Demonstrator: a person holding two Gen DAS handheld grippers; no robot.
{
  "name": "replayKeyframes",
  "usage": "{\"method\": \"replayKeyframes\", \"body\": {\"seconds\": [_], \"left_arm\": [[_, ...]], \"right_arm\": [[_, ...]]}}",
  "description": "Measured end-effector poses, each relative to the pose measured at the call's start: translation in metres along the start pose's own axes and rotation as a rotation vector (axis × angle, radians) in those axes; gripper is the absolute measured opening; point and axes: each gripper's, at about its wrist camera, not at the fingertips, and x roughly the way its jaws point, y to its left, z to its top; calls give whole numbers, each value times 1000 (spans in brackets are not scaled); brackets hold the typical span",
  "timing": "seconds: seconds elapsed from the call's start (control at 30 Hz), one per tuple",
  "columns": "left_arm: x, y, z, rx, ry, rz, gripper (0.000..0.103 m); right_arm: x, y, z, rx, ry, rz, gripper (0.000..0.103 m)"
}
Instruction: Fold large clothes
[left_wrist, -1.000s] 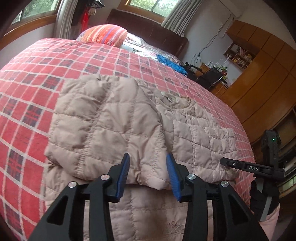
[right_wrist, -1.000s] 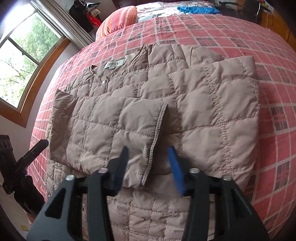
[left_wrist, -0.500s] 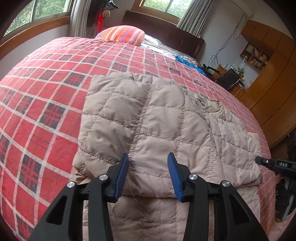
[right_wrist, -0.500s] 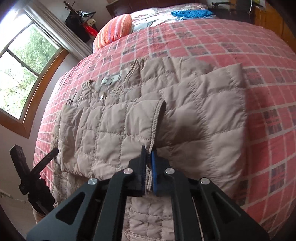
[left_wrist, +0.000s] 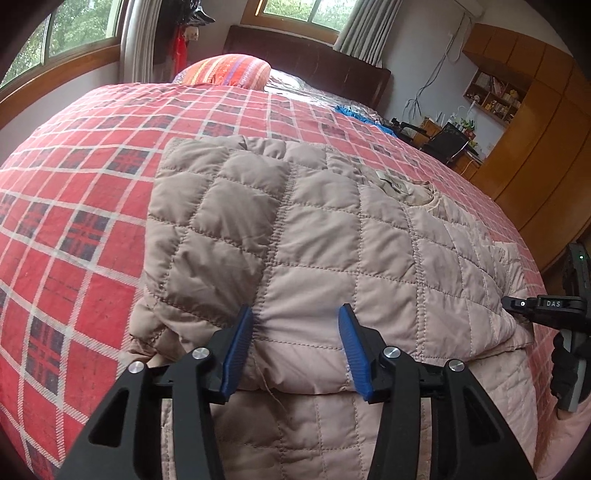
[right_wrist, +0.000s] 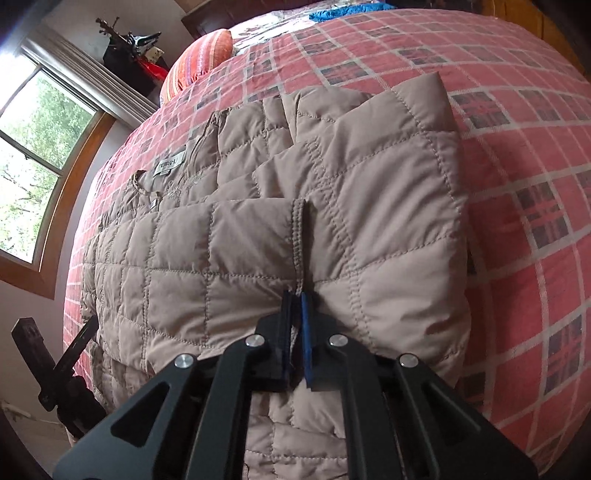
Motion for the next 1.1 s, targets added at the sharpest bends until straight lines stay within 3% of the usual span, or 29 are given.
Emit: {"method": "replayKeyframes", "body": {"seconds": [0.13,0.2,0.33,0.5,0.67,0.9,1.1], "left_arm": [[-16,-13,-3,45,-44,45,53],[-27,-23,-5,79,-72,37,56],[-31,-43,-11,131,-61,-6,59],[-13,-44,-18,142,-15,33,59],[-1,-38,-20,140,2,36,60],[8,-47,-31,211,-28,102,61],[7,-42,-33,198,-38,69,64]], "right_arm": [[-48,5,-9,-40,-152,-92,10],[-62,13,-13,-77,-172,-68,10],[-52,32,-26,-129,-88,35,10],[-17,35,-27,-125,-20,-17,11],[7,22,-24,-77,15,-4,2],[12,12,-27,-71,-13,28,0],[9,6,-32,-54,-42,72,0]]}}
